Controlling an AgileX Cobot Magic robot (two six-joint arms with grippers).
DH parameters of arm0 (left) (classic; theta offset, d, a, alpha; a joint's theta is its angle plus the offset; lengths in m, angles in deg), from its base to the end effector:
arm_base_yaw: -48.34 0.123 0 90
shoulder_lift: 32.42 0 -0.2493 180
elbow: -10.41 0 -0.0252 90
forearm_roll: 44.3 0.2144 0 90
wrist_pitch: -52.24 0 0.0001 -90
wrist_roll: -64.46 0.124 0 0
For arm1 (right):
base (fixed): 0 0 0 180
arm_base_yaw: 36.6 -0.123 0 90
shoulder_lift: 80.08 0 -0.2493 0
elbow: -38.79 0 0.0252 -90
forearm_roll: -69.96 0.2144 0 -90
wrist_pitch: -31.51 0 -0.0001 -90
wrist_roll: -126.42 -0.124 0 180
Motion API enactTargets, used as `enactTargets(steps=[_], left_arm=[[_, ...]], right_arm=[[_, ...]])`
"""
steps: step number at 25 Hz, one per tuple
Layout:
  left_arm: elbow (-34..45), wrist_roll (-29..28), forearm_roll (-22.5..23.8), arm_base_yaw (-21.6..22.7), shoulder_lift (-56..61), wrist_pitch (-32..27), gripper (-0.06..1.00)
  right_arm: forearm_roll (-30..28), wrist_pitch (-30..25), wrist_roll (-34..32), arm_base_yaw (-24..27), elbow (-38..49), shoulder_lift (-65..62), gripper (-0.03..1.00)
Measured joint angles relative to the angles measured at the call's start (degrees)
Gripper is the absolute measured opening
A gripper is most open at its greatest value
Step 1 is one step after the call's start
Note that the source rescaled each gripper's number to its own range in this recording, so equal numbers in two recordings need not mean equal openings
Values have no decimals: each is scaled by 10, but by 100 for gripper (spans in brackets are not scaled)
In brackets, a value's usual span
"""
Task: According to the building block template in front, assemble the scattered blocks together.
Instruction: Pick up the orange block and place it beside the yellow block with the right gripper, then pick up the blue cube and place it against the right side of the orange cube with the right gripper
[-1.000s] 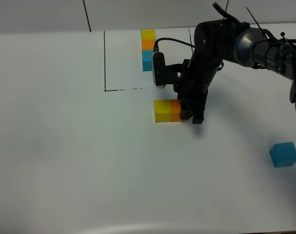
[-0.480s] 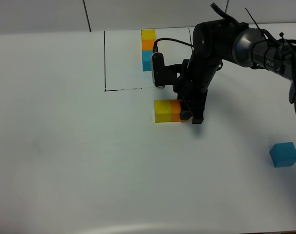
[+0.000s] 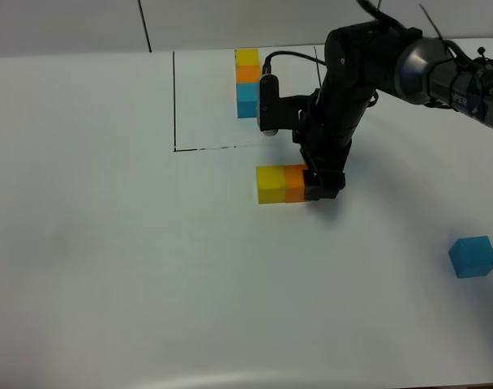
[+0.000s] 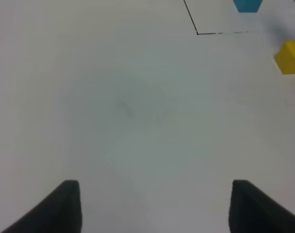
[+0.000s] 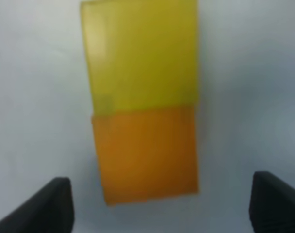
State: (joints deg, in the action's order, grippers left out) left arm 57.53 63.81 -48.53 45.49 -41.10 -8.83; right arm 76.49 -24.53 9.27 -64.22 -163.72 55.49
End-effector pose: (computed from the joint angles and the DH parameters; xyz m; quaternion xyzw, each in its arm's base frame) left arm 0.0267 -0.0093 0.2461 0.0180 0.8513 -0.0528 0.5217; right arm 0.3568 0.1999 0.1156 -0.6865 0.7192 0.0190 0.1055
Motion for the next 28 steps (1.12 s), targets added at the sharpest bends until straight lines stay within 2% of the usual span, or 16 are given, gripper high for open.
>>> enactTargets(steps=[4, 9, 15, 18, 23, 28], left_arm=[[0, 0, 0, 0, 0, 0, 39], [0, 0, 0, 0, 0, 0, 39], [0, 0, 0, 0, 0, 0, 39], [0, 0, 0, 0, 0, 0, 39], [0, 0, 0, 0, 0, 0, 39], [0, 0, 0, 0, 0, 0, 39]], right_arm=[[-13, -21, -101, 26, 26, -39, 56], [-26, -27, -262, 69, 129, -105, 56], [-69, 60, -490, 114, 323, -235, 56], [-89, 100, -567, 134, 407, -292, 56], [-90, 126, -607, 151, 500, -319, 56], [-83, 195, -629, 153, 538, -319, 56]])
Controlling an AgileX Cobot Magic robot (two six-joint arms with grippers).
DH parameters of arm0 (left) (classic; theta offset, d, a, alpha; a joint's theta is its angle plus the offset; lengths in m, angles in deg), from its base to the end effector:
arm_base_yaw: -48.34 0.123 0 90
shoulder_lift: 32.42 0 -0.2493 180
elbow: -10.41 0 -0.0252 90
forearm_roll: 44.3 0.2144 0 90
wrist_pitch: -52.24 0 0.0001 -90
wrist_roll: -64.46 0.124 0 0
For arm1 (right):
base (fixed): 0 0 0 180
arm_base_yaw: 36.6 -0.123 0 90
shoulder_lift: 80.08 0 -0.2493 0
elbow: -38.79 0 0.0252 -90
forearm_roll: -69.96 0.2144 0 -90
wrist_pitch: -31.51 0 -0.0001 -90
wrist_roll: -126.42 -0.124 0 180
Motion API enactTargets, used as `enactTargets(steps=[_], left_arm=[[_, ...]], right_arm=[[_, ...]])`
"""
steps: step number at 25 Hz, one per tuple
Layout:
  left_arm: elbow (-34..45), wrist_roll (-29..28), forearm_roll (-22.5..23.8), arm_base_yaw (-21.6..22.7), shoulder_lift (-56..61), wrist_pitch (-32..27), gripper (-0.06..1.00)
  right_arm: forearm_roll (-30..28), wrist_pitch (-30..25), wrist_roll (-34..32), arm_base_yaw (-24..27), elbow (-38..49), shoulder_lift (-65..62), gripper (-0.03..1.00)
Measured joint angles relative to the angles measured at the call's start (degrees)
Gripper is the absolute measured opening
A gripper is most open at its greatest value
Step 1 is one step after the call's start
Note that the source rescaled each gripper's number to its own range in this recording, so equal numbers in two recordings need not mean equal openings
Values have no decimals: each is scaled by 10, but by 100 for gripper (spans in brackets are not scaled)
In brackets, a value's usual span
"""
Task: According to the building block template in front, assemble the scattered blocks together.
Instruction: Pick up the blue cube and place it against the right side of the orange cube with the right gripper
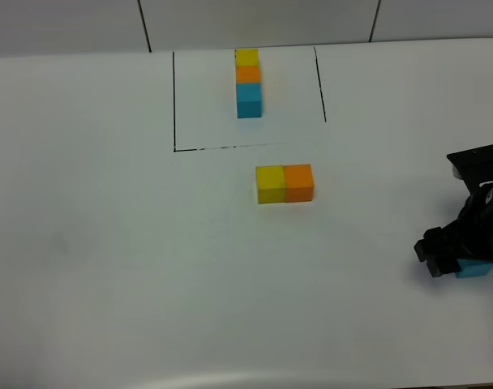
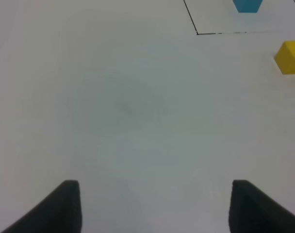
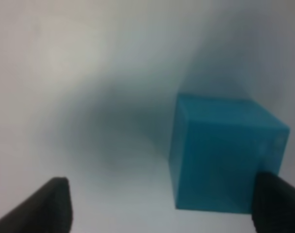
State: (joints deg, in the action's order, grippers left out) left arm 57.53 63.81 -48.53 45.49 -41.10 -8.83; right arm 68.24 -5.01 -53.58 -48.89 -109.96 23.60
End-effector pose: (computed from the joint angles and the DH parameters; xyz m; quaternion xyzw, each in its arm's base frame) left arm 0.0267 -0.0093 0.2461 0.0180 0.8513 -0.0528 0.5217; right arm 0.2417 0.0504 0.1090 -0.1180 0.9902 -0.0018 0.0752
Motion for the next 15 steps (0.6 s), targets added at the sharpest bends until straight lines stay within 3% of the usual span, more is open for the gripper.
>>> enactTargets(steps=[15], left_arm=[[0, 0, 0, 0, 0, 0, 39]], right_arm=[[-1, 52, -11, 33, 5, 45, 56]])
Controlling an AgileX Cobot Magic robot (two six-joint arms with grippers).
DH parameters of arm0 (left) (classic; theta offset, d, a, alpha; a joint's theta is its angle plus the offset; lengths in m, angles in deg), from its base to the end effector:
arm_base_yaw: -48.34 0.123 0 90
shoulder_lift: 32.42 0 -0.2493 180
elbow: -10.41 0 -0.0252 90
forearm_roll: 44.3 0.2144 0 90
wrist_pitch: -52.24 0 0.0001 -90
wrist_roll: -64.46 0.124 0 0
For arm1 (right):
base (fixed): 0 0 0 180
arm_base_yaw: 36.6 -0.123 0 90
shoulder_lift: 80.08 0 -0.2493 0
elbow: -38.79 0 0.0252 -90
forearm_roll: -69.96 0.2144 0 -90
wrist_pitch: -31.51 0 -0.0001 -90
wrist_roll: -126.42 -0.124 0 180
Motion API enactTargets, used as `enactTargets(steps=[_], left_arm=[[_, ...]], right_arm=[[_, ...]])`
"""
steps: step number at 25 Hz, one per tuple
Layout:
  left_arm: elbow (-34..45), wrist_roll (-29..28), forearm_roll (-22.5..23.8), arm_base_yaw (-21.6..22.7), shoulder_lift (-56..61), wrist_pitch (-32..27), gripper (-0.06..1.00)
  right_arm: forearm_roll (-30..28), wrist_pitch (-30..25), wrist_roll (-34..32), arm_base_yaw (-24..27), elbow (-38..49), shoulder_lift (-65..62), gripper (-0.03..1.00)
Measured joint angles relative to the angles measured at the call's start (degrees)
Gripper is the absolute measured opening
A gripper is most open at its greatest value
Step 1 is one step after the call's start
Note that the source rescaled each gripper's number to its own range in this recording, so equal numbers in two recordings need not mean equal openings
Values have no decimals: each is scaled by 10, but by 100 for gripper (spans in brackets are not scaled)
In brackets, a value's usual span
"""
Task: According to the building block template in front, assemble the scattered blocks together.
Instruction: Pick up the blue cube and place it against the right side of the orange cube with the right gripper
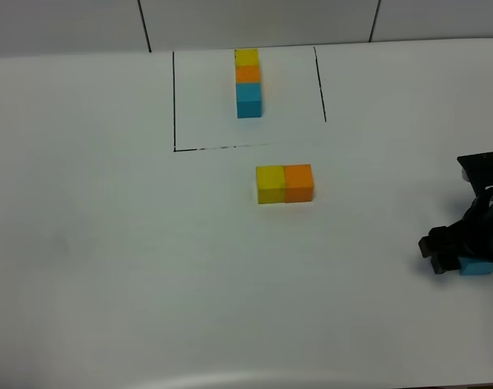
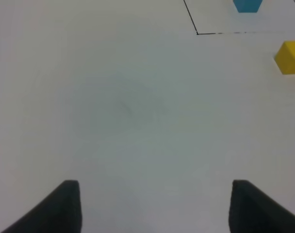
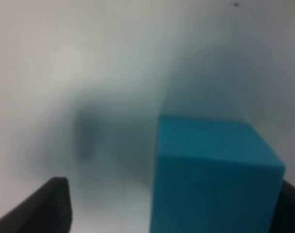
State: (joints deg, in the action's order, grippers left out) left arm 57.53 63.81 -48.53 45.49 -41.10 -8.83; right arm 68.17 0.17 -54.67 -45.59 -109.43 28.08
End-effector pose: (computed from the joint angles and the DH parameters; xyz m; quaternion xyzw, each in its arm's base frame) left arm 0.0267 -0.0093 0.2461 0.0180 0.8513 -0.0528 0.5217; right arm 0.2509 0.0377 0.0894 -0.0813 0.9937 -0.0024 0.0765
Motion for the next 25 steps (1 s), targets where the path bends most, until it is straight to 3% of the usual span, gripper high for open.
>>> enactTargets(steps=[2, 4, 6, 8, 14, 17, 22, 25], left_arm=[[0, 0, 0, 0, 0, 0, 39], [0, 0, 0, 0, 0, 0, 39], [0, 0, 0, 0, 0, 0, 39], [0, 0, 0, 0, 0, 0, 39], [0, 0, 0, 0, 0, 0, 39], [0, 0, 0, 0, 0, 0, 39], [0, 0, 0, 0, 0, 0, 39], [0, 0, 0, 0, 0, 0, 39]], right_arm=[[-1, 2, 0, 0, 0, 0, 54], [-3, 3, 0, 0, 0, 0, 46], [-4, 3, 0, 0, 0, 0, 30], [-6, 1, 0, 0, 0, 0, 2], [-44, -45, 50, -19, -34, -9, 2], [-70, -67, 146, -63, -81, -12, 2], [-81, -89, 368, -128, -185, 16, 2], [-81, -117, 449, -149, -253, 62, 2]])
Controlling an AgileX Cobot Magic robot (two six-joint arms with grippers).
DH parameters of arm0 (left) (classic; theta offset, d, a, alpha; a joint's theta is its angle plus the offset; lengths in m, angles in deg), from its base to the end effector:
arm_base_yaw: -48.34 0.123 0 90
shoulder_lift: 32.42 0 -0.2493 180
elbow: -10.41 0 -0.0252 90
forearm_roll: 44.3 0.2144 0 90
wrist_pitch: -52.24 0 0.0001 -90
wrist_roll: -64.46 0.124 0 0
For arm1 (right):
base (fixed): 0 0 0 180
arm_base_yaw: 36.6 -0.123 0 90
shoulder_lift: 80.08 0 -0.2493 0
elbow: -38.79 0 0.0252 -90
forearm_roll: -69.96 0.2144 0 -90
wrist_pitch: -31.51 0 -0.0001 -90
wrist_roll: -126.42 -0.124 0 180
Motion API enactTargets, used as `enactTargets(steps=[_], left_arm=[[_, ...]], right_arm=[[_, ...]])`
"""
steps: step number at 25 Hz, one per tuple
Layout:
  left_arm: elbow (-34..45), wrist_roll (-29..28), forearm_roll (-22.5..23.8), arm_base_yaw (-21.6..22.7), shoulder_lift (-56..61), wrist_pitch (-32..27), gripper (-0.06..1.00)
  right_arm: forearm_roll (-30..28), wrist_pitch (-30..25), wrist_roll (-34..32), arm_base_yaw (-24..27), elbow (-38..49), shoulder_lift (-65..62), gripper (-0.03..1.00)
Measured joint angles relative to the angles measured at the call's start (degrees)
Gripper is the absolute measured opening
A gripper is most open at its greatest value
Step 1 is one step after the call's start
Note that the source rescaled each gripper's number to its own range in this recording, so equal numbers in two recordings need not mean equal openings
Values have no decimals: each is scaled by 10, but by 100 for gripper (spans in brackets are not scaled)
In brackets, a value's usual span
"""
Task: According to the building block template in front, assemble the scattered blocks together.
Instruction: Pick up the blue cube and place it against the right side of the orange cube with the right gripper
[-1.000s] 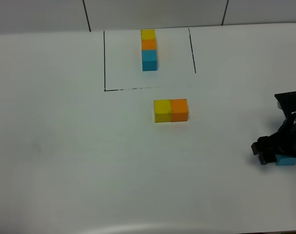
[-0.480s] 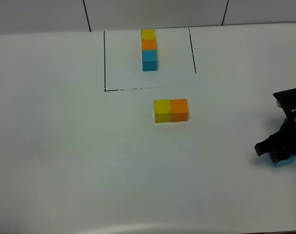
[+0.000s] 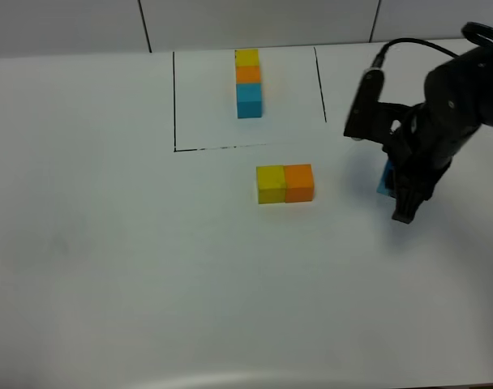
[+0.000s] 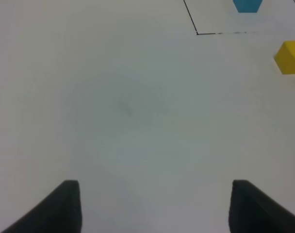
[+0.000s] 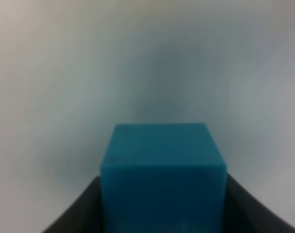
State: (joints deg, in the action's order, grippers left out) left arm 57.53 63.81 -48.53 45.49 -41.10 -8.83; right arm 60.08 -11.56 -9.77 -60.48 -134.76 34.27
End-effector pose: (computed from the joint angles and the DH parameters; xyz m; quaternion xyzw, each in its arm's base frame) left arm 0.0267 -0.0093 0.2461 0.0180 0.8513 -0.0528 0.5217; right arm 0.3121 0.1223 0.1439 -0.5943 0.7892 -0.0902 0.1261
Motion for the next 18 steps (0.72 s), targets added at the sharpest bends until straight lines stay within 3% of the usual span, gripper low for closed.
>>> enactTargets(steps=[9, 18], left_arm=[[0, 0, 0, 0, 0, 0, 39], [0, 0, 0, 0, 0, 0, 39]], right_arm=[[14, -64, 147, -17, -144, 123, 2], [85, -108, 207, -23, -233, 190, 2]])
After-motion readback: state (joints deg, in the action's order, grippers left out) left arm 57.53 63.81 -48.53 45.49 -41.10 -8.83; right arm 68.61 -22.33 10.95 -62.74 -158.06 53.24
